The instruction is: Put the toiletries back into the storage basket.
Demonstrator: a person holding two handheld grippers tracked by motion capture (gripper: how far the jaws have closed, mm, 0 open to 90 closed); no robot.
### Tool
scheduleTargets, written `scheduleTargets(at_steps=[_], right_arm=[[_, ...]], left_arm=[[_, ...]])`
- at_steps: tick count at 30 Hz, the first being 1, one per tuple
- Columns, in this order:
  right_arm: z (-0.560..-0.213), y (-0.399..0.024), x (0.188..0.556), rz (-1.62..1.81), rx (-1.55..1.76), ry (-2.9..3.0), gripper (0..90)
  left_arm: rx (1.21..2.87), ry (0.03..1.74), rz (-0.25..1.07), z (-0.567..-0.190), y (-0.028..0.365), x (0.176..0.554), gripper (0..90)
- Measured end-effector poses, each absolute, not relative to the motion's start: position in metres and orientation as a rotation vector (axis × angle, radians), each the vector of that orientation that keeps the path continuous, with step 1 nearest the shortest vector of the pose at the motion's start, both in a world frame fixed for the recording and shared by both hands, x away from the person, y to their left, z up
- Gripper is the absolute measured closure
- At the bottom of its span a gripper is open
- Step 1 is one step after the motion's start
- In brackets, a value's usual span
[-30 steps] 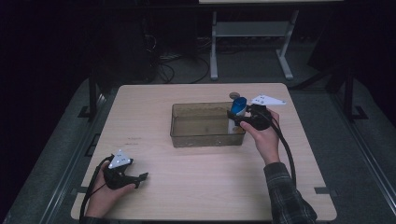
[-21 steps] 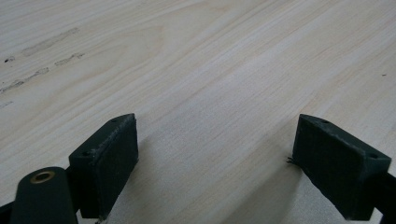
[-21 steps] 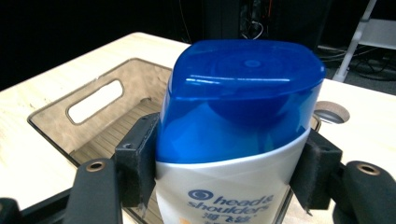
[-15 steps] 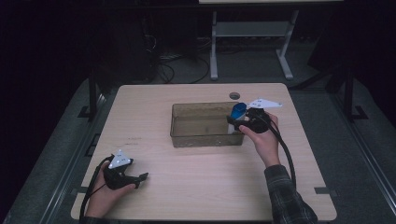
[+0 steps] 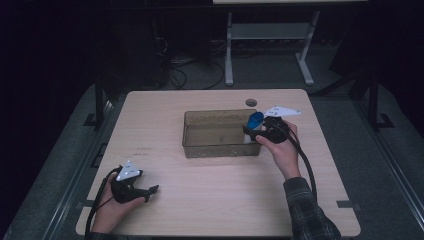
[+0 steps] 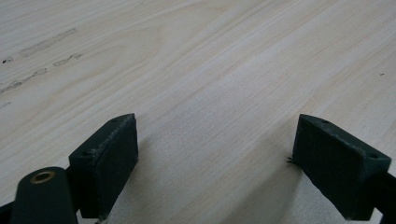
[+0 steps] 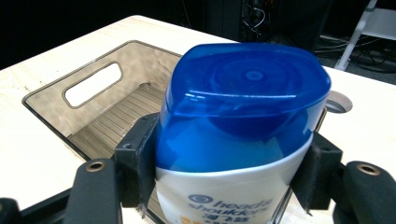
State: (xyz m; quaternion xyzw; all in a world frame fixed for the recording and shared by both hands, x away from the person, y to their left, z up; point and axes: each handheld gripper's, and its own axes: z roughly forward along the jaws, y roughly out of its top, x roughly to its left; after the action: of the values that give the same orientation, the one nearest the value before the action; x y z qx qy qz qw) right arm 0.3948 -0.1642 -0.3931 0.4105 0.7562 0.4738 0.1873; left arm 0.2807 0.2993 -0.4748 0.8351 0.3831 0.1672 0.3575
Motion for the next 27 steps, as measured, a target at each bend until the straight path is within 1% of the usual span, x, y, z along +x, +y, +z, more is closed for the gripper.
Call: scheduleTargets(at_steps=[10, 15, 18, 27], right_arm=[[-0.3931, -0.1641, 0.3943, 1.332, 1.156, 2.152, 33.0], [-0.3954, -0.1630, 0.3956, 1.328, 1.181, 2.162, 21.2], [-0.3944, -0.1625, 0.3941, 1.321, 1.181, 2.170, 18.2], [-0.3861, -0.1658, 0.3867, 1.319, 1.161, 2.177, 17.9]], left_arm=[[2.157, 0.987, 0.430, -0.4748, 0.2992, 0.2805, 13.2], [2.157, 0.984, 0.429, -0.4748, 0.2992, 0.2806, 13.2], [2.157, 0.984, 0.429, -0.4748, 0.2991, 0.2806, 13.2], [2.157, 0.984, 0.429, -0.4748, 0.2991, 0.2806, 13.2]])
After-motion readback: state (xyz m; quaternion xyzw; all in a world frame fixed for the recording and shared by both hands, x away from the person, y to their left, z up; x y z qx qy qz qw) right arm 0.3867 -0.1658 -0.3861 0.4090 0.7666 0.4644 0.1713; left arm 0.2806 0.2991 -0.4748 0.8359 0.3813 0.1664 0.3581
